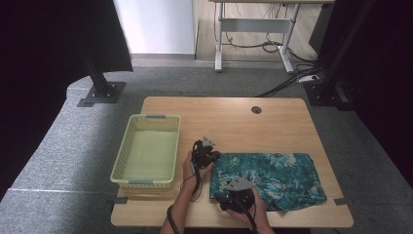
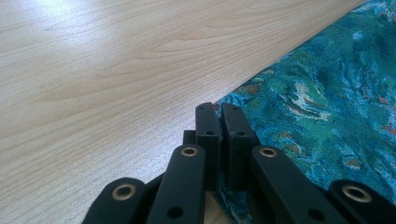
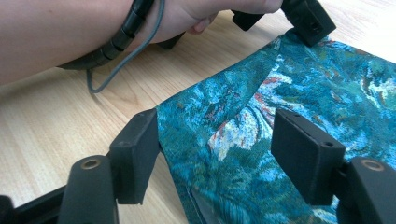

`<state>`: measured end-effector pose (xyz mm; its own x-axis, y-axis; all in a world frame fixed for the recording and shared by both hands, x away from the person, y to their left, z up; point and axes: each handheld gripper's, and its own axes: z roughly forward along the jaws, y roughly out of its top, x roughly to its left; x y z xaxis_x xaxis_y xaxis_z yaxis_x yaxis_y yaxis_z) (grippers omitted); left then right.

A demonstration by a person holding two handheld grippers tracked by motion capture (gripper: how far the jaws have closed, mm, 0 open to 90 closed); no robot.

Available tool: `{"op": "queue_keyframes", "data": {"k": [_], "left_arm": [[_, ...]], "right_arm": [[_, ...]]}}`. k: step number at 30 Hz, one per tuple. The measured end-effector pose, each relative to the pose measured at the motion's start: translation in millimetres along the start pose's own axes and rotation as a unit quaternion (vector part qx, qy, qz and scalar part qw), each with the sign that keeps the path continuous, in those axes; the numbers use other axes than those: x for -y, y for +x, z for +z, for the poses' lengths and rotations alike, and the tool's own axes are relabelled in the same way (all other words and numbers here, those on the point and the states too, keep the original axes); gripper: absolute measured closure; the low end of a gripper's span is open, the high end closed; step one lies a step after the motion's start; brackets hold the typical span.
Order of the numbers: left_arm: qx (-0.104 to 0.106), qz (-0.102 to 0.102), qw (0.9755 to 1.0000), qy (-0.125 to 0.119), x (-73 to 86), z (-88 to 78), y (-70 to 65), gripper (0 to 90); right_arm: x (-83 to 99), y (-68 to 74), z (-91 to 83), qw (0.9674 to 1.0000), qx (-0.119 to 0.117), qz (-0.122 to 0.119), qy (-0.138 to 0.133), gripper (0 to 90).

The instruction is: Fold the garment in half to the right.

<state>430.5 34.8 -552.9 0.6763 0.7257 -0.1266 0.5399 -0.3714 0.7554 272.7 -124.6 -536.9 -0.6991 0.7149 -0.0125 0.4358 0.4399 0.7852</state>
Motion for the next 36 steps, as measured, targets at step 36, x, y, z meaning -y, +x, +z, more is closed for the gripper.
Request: {"op": "queue_keyframes", "data": {"k": [36], "left_arm": [[0.003,-0.001,1.0000,0.000,1.7,-1.9,0.4,86.7]], "right_arm": [[4.5,-9.9,21.1,0.9981,0.038,0.036,0.031,50.2]]}}
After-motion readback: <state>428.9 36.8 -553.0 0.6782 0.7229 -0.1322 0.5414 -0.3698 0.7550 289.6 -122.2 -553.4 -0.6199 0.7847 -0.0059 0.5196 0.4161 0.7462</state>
